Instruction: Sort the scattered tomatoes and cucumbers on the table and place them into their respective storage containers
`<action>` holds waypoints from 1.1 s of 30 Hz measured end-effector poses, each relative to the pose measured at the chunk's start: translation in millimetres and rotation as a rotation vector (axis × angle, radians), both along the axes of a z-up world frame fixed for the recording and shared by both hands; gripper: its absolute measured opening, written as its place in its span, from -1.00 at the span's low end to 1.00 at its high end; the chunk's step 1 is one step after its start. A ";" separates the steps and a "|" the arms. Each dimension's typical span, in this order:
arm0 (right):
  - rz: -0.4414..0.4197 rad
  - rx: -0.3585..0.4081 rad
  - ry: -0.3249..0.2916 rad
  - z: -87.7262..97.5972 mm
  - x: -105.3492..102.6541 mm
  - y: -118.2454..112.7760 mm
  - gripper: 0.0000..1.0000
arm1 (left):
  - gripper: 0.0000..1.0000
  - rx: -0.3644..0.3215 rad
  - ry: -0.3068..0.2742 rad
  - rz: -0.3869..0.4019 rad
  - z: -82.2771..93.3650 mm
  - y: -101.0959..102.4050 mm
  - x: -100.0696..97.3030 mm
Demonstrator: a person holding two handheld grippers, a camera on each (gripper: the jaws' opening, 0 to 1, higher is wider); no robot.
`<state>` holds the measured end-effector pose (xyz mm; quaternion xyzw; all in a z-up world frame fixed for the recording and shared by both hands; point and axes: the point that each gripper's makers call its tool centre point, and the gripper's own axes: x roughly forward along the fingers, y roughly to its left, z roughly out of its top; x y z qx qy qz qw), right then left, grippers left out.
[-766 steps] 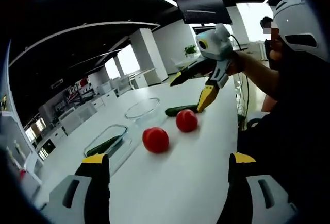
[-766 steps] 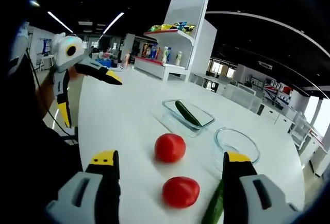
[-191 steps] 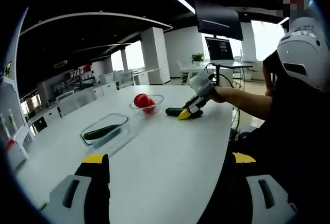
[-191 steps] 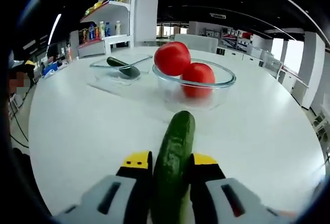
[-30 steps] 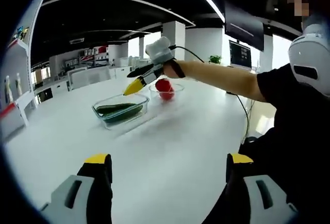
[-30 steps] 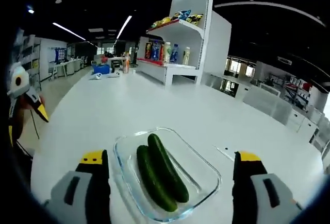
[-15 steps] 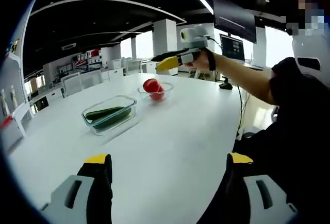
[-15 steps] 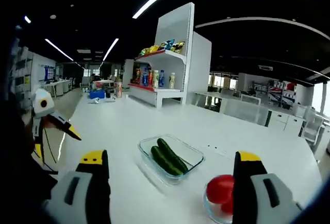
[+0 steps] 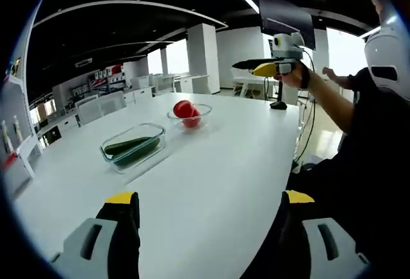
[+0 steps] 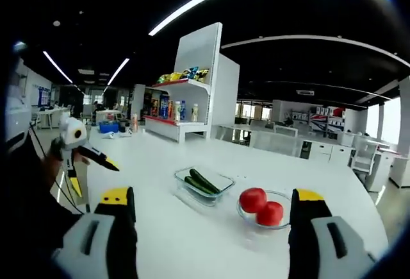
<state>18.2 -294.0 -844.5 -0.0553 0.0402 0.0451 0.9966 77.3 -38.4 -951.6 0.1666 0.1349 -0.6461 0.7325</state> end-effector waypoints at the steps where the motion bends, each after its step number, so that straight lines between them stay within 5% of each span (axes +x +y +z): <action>1: -0.007 0.005 -0.004 1.5 -7.9 0.5 0.94 | 0.80 0.000 -0.002 0.001 0.5 -0.2 -0.3; 8: -0.018 0.031 -0.014 5.9 -47.6 8.7 0.94 | 0.80 -0.009 -0.020 0.001 5.6 0.9 -4.1; 17: -0.020 -0.039 0.095 -21.8 -85.0 18.0 0.94 | 0.80 -0.010 -0.027 0.011 5.3 6.9 -3.6; 33: 0.011 -0.055 0.158 -43.9 -82.2 25.8 0.94 | 0.80 -0.014 -0.038 0.008 8.6 8.8 -4.8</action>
